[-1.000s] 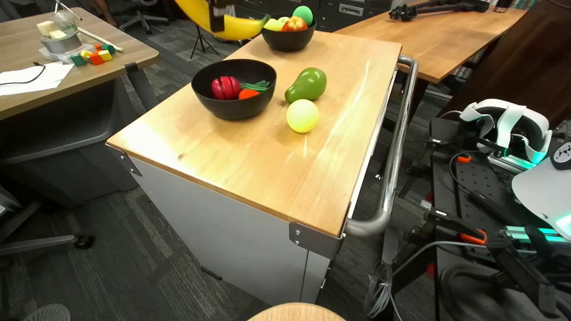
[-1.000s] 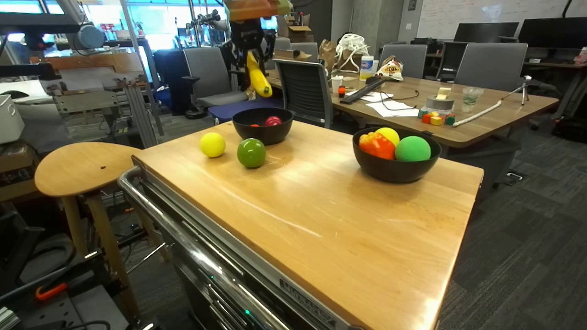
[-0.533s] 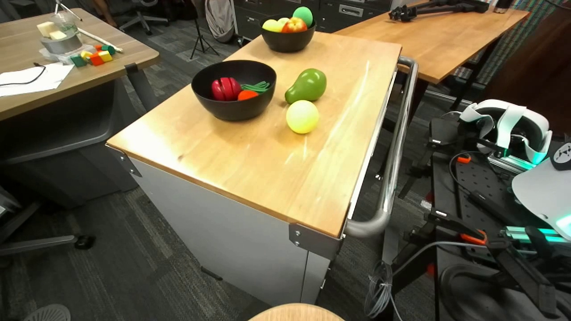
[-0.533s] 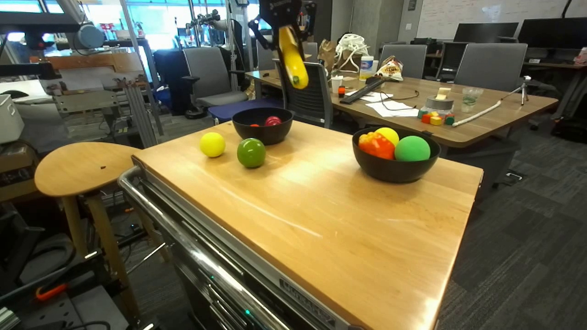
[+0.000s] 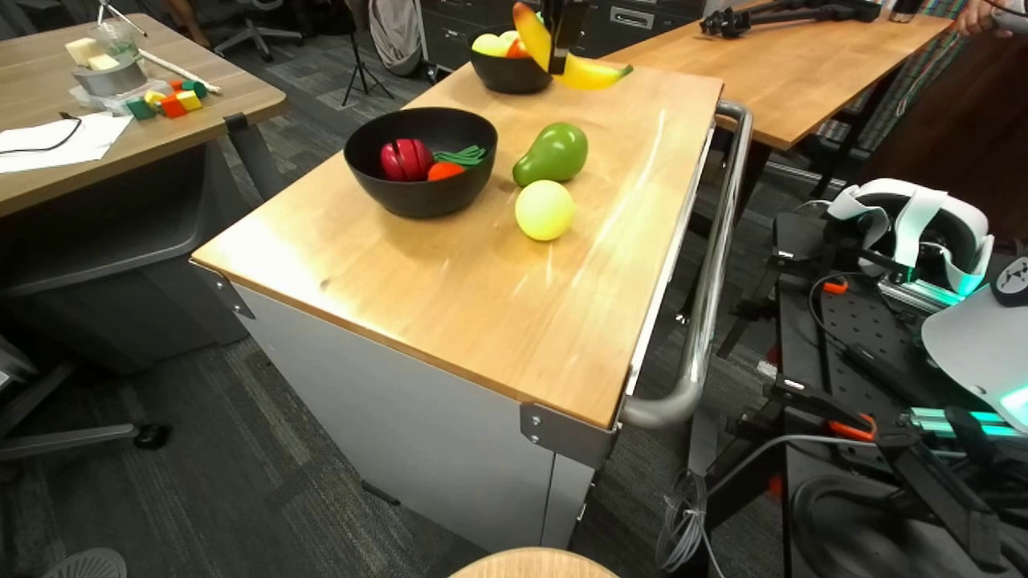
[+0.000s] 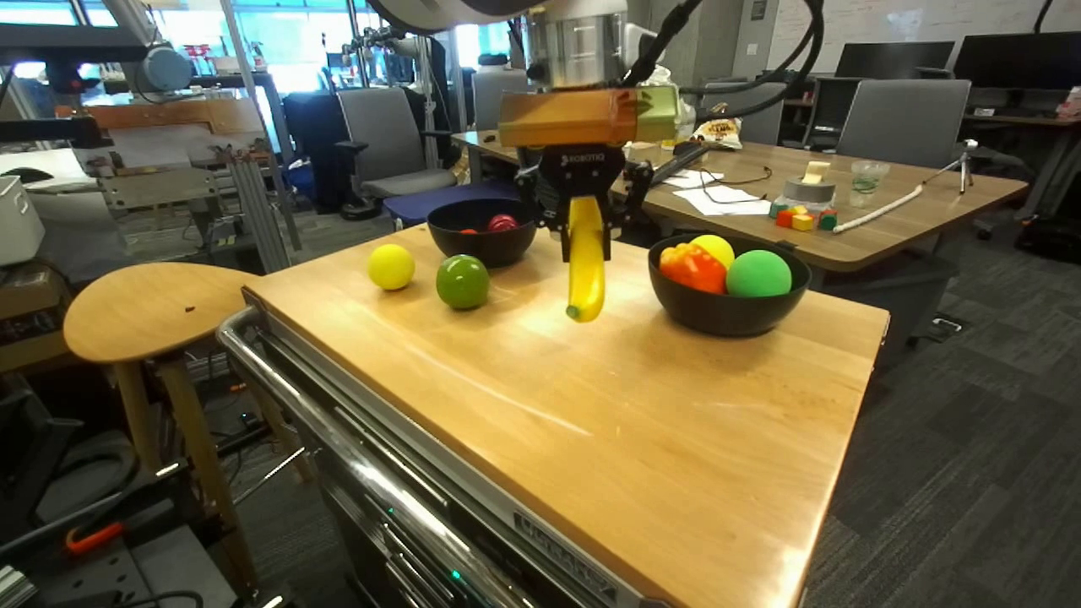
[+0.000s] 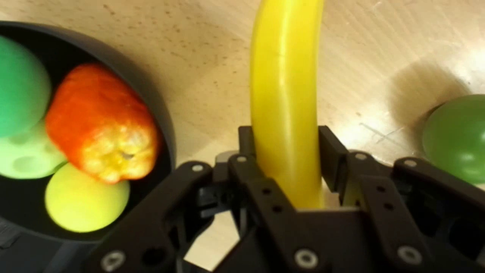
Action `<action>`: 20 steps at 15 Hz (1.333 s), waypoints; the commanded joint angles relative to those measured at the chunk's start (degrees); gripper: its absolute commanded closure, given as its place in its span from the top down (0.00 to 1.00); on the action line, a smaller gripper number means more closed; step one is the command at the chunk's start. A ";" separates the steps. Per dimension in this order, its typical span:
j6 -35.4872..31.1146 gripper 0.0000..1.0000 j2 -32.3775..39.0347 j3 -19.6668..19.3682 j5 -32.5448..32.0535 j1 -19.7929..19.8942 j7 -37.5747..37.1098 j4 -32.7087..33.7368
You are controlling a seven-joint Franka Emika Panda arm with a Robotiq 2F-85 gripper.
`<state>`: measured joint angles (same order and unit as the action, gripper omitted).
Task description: Remove the fruits and vegetables from the two black bowls
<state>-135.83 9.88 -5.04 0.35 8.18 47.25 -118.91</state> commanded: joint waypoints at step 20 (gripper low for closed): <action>12.19 1.00 -5.12 9.86 -0.57 -10.49 -5.53 11.05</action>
<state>-123.59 1.26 4.38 -4.33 -0.99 36.66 -112.89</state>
